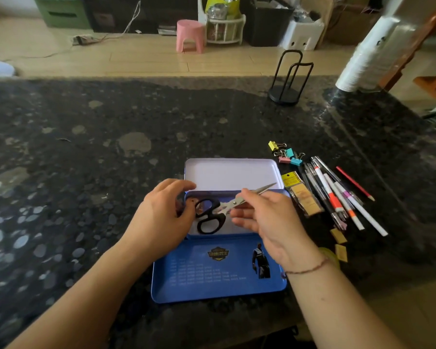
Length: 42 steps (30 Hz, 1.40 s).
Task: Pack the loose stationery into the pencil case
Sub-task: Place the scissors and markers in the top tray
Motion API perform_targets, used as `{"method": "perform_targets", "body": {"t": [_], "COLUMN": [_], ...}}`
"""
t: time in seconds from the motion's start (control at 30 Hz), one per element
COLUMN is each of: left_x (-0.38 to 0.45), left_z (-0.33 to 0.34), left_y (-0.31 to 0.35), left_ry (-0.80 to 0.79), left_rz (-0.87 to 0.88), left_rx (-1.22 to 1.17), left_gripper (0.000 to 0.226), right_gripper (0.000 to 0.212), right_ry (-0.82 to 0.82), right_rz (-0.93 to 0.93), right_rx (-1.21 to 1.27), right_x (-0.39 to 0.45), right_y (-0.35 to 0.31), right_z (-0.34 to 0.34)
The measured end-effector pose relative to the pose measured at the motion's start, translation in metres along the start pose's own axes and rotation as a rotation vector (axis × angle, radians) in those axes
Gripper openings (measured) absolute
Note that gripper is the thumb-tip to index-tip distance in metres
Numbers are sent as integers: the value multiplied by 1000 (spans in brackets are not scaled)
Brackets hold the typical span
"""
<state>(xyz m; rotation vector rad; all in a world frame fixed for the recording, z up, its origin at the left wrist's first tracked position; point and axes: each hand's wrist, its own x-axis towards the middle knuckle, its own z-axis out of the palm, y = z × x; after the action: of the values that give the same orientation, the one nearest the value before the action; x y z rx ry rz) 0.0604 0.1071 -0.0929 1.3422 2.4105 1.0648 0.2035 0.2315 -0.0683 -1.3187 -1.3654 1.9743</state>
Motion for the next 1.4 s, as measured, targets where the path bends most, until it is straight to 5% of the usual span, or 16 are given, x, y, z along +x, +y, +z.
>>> {"method": "perform_targets", "body": {"t": [0.13, 0.33, 0.47, 0.6, 0.77, 0.93, 1.13, 1.4], "left_x": [-4, -4, -3, -2, 0, -1, -2, 0], "left_z": [1, 3, 3, 3, 2, 2, 3, 3], "left_y": [2, 0, 0, -1, -2, -3, -5, -5], "left_ry": [-68, -119, -130, -163, -211, -209, -358, -357], "left_rz": [59, 41, 28, 34, 25, 44, 98, 112], "left_rx": [35, 95, 104, 138, 165, 117, 168, 145], "left_gripper": [35, 39, 37, 39, 40, 47, 96, 95], "right_gripper": [8, 21, 15, 5, 7, 10, 37, 16], "right_ry": [-22, -40, 79, 162, 305, 600, 581, 680], "right_rz": [7, 40, -85, -339, -471, -392, -113, -258], "right_rx": [-39, -154, -338, -802, -915, -1143, -1305, -1174], "right_x": [3, 4, 7, 6, 10, 15, 17, 19], "right_y": [5, -8, -6, 2, -1, -13, -10, -11], "right_z": [7, -19, -35, -37, -50, -87, -124, -139]}}
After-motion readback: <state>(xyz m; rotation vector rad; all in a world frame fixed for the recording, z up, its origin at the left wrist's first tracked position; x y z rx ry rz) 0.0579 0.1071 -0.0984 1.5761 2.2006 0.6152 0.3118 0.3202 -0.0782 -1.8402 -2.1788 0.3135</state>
